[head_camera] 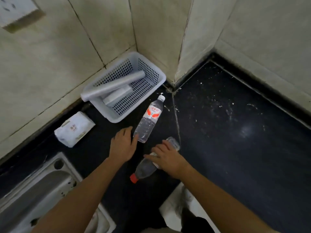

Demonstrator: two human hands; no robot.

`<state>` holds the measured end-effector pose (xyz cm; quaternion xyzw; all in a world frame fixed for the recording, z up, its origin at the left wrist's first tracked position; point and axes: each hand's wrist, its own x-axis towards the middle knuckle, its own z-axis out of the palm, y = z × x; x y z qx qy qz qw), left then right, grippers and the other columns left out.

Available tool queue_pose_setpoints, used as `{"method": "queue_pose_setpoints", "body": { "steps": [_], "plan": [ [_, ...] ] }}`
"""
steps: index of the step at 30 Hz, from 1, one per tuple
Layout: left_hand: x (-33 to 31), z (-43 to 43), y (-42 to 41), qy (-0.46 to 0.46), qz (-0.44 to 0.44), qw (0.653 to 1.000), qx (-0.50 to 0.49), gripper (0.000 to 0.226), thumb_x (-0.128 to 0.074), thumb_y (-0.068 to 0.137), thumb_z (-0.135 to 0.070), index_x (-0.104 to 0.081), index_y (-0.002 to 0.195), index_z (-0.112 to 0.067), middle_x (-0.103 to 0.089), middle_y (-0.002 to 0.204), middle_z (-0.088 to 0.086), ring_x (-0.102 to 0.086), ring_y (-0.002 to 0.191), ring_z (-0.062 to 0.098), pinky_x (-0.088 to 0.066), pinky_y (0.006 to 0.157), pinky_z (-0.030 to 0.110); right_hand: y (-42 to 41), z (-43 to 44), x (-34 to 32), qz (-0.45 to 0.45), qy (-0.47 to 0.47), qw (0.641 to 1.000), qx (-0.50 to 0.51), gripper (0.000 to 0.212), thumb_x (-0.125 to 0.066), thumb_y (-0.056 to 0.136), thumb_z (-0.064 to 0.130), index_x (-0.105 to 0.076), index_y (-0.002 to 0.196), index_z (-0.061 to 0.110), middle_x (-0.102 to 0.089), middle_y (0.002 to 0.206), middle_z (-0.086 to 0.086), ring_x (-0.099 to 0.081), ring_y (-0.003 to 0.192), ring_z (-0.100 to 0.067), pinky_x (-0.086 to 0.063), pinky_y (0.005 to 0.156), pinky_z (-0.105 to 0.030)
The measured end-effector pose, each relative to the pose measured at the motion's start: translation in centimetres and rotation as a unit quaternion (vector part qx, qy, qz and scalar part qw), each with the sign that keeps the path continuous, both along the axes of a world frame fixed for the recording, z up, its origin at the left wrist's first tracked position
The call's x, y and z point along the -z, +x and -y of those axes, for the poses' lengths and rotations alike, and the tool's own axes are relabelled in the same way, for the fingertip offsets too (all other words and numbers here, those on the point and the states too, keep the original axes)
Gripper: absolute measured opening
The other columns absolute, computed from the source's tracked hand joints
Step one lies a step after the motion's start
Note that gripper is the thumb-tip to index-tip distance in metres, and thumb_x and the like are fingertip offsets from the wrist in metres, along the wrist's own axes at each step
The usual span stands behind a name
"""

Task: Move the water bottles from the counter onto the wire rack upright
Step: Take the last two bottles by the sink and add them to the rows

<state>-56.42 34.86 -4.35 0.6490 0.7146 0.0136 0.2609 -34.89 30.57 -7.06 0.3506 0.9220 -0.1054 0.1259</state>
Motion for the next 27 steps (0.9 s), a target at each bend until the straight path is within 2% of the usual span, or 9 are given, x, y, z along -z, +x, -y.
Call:
{"method": "queue_pose_setpoints", "body": {
  "steps": [2, 4, 7, 11, 13, 16, 21, 27],
  "plan": [
    [0.0, -1.7, 2.3, -0.005, 0.017, 1.000, 0.017, 0.059, -0.050, 0.100, -0.045, -0.040, 0.148, -0.012, -0.049, 0.147, 0.017, -0.050, 0.131, 0.034, -0.043, 0.103, 0.054, 2.4, 0.5, 0.1, -0.026, -0.023, 0.992, 0.121, 0.069, -0.083, 0.067, 0.042, -0.061, 0.133, 0.036, -0.066, 0.114, -0.003, -0.066, 0.103, -0.027, -0.049, 0.101, -0.049],
    [0.0, -3.4, 4.4, -0.001, 0.040, 0.999, 0.023, 0.065, -0.055, 0.097, -0.048, -0.037, 0.148, -0.012, -0.051, 0.142, 0.018, -0.052, 0.127, 0.034, -0.045, 0.100, 0.054, 5.1, 0.9, -0.4, -0.039, -0.030, 0.969, 0.243, 0.074, -0.082, 0.068, 0.046, -0.056, 0.137, 0.034, -0.062, 0.115, -0.004, -0.064, 0.104, -0.029, -0.049, 0.095, -0.048],
    [0.5, -5.5, 6.8, -0.004, 0.068, 0.998, -0.010, 0.077, -0.065, 0.090, -0.049, -0.033, 0.150, -0.013, -0.049, 0.138, 0.020, -0.051, 0.124, 0.037, -0.047, 0.098, 0.056, 9.2, 1.3, -1.4, -0.003, -0.050, 0.914, 0.404, 0.070, -0.066, 0.083, 0.054, -0.040, 0.145, 0.034, -0.050, 0.128, -0.003, -0.051, 0.117, -0.027, -0.041, 0.098, -0.043],
    [1.2, -6.4, 8.2, 0.000, 0.039, 0.999, -0.035, 0.075, -0.072, 0.086, -0.037, -0.034, 0.146, -0.010, -0.047, 0.132, 0.024, -0.051, 0.118, 0.042, -0.049, 0.093, 0.056, 12.2, 2.1, -1.0, 0.006, -0.046, 0.843, 0.536, 0.075, -0.059, 0.083, 0.065, -0.037, 0.143, 0.026, -0.051, 0.127, -0.006, -0.052, 0.117, -0.028, -0.043, 0.098, -0.042],
    [1.2, -6.2, 8.2, -0.014, 0.030, 0.999, -0.039, 0.079, -0.078, 0.081, -0.036, -0.036, 0.143, -0.010, -0.046, 0.132, 0.023, -0.051, 0.118, 0.041, -0.049, 0.092, 0.054, 12.5, 2.3, -0.5, -0.013, -0.049, 0.834, 0.549, 0.079, -0.057, 0.085, 0.066, -0.034, 0.146, 0.023, -0.051, 0.130, -0.006, -0.052, 0.119, -0.027, -0.042, 0.100, -0.042],
    [1.6, -5.1, 7.8, -0.064, 0.029, 0.996, -0.058, 0.087, -0.082, 0.075, -0.042, -0.037, 0.141, -0.009, -0.042, 0.134, 0.019, -0.050, 0.120, 0.037, -0.049, 0.093, 0.051, 12.3, 2.6, -0.1, -0.017, -0.057, 0.847, 0.528, 0.086, -0.053, 0.088, 0.067, -0.025, 0.154, 0.019, -0.047, 0.136, -0.006, -0.049, 0.124, -0.027, -0.040, 0.104, -0.043],
    [2.8, -2.5, 7.5, -0.137, 0.052, 0.984, -0.097, 0.088, -0.083, 0.071, -0.044, -0.038, 0.139, -0.013, -0.039, 0.133, 0.015, -0.044, 0.124, 0.035, -0.045, 0.098, 0.048, 11.3, 3.5, 0.2, -0.072, -0.033, 0.845, 0.529, 0.077, -0.053, 0.092, 0.055, -0.029, 0.153, 0.014, -0.050, 0.137, -0.010, -0.052, 0.119, -0.029, -0.044, 0.100, -0.047],
    [2.3, -0.2, 8.3, -0.101, 0.101, 0.979, -0.148, 0.081, -0.081, 0.075, -0.039, -0.039, 0.140, -0.014, -0.048, 0.129, 0.017, -0.048, 0.119, 0.035, -0.045, 0.097, 0.047, 11.3, 3.8, 0.0, -0.083, -0.062, 0.830, 0.547, 0.076, -0.053, 0.095, 0.057, -0.022, 0.154, 0.019, -0.048, 0.143, -0.006, -0.050, 0.127, -0.025, -0.044, 0.104, -0.045]
  ]
}}
